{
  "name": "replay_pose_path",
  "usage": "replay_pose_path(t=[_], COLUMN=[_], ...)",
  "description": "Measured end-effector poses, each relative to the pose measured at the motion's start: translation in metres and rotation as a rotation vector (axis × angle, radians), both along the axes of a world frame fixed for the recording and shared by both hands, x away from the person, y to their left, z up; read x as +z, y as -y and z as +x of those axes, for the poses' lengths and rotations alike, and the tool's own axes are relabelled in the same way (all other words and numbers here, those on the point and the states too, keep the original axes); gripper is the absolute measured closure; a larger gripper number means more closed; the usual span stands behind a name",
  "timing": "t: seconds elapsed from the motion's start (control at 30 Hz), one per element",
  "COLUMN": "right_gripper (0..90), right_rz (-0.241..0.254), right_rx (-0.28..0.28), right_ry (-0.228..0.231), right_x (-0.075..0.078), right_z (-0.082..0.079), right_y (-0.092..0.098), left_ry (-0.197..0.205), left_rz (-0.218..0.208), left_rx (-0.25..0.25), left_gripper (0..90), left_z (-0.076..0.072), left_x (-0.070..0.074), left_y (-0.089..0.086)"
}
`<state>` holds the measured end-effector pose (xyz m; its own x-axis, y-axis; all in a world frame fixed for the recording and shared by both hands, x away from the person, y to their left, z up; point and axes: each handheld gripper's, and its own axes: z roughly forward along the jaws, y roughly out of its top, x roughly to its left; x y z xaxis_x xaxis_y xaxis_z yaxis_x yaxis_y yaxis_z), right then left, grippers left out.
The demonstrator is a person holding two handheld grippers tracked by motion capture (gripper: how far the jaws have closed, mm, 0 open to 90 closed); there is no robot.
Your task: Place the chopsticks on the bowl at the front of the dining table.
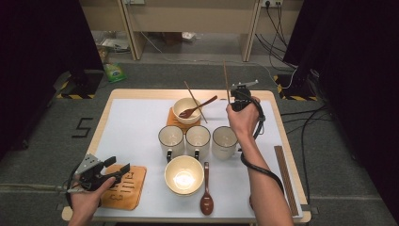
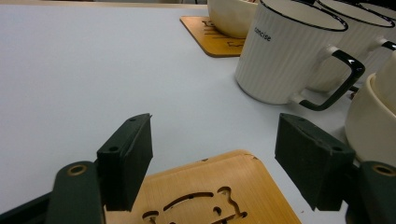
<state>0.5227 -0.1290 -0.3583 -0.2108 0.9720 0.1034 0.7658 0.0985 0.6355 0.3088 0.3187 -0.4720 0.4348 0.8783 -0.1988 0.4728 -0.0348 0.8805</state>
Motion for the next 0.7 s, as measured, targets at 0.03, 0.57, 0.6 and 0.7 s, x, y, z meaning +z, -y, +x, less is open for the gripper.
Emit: replay_pose_path(t=[0.03,0.57,0.6,0.7], right_gripper=[85.4,85.4,85.4,85.4], right_rz=[-0.001,0.0,0.0,-0.002], right_rx=[0.0,0.012,0.012,0.015], right_ry=[0.0,0.007,0.007,0.009], right_x=[-0.0001,0.0001,0.0001,0.0], right_z=[0.0002,0.0031,0.0031,0.004], right_y=[-0.0004,-0.0082,-0.0082,-0.0099], left_ry=[0.0,0.004,0.004,0.005], left_rz=[-0.001,-0.006,-0.007,-0.008], left_rx=[0.0,0.001,0.001,0.001], left_gripper=[26.8,26.8,26.8,26.7], left_z=[0.0,-0.0002,-0.0003,-0.0003], left_x=[0.0,0.0009,0.0009,0.0011], left_y=[0.0,-0.0001,-0.0002,-0.0008])
